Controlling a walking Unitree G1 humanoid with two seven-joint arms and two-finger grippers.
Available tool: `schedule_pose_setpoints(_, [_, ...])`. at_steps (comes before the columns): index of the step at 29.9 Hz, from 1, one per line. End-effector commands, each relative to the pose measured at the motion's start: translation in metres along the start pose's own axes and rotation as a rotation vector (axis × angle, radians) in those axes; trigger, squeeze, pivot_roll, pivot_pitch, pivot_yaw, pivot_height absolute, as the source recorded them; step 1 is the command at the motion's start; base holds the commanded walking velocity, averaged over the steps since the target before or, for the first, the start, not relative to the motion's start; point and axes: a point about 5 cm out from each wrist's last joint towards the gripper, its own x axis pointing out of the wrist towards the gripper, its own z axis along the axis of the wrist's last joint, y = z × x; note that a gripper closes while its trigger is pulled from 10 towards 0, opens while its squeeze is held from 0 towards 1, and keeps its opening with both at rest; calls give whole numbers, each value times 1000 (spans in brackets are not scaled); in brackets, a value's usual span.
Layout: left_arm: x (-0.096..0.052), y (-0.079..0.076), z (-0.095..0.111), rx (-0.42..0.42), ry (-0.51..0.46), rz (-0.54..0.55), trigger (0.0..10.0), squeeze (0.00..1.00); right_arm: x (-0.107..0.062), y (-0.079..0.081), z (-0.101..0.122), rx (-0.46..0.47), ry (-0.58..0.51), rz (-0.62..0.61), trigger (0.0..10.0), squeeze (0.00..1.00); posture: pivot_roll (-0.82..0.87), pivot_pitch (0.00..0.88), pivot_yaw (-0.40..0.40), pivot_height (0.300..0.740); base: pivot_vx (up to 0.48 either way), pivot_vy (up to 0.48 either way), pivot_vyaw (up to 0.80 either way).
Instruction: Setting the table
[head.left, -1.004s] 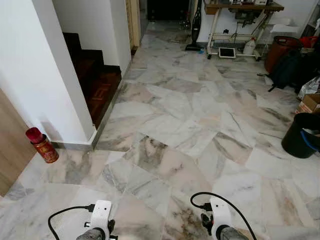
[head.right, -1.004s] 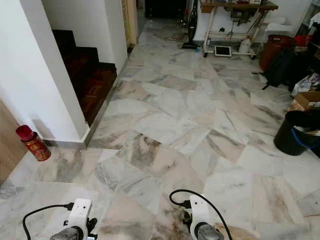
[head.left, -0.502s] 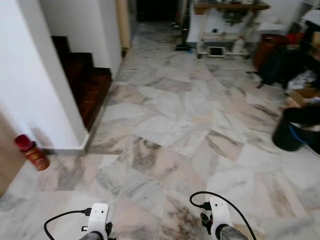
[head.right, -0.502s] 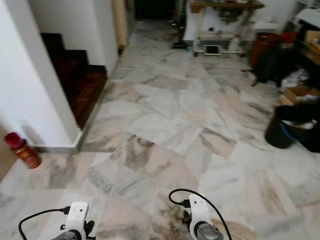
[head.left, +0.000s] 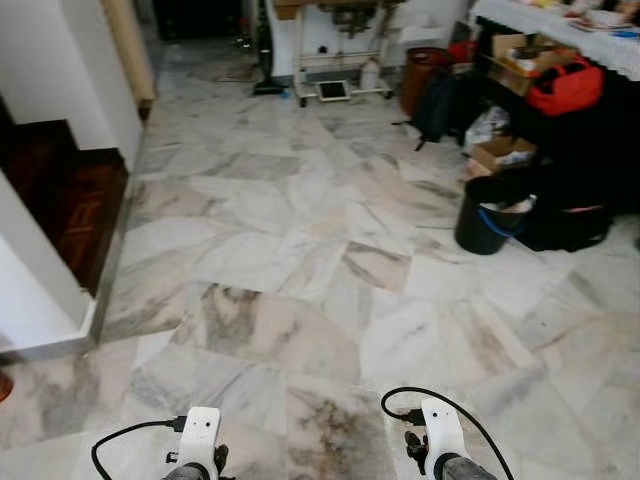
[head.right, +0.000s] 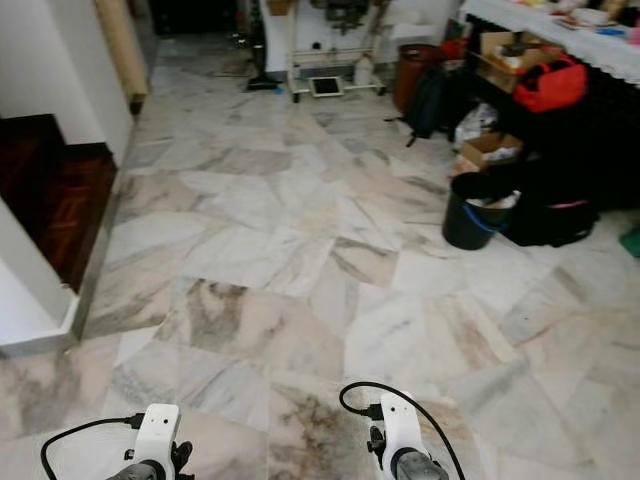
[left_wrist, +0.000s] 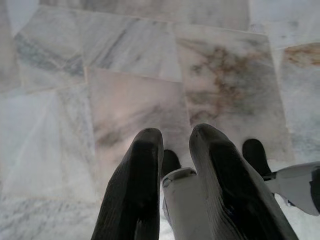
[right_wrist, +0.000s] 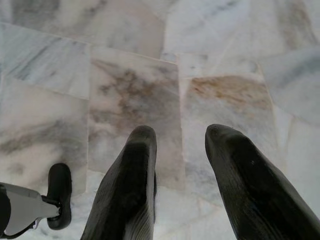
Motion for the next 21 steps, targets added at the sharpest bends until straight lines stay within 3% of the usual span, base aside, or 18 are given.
schedule_pose_setpoints(1, [0,2,1,-11,-3,4,10000,0,0,0,2,7,-2,-6,10000,0,-5,0,0,728,0,0,-750])
schedule_pose_setpoints(18, [-2,2,-5,15,7,-12,10000,0,-1,0,-6,-9,19,-2,10000,0,-7,0,2,728,0,0,-756])
schedule_pose_setpoints(21, [-2,1,-5,32,8,-15,10000,0,-1,0,-6,-3,19,-6,10000,0,-10,0,8,728,0,-399,-752])
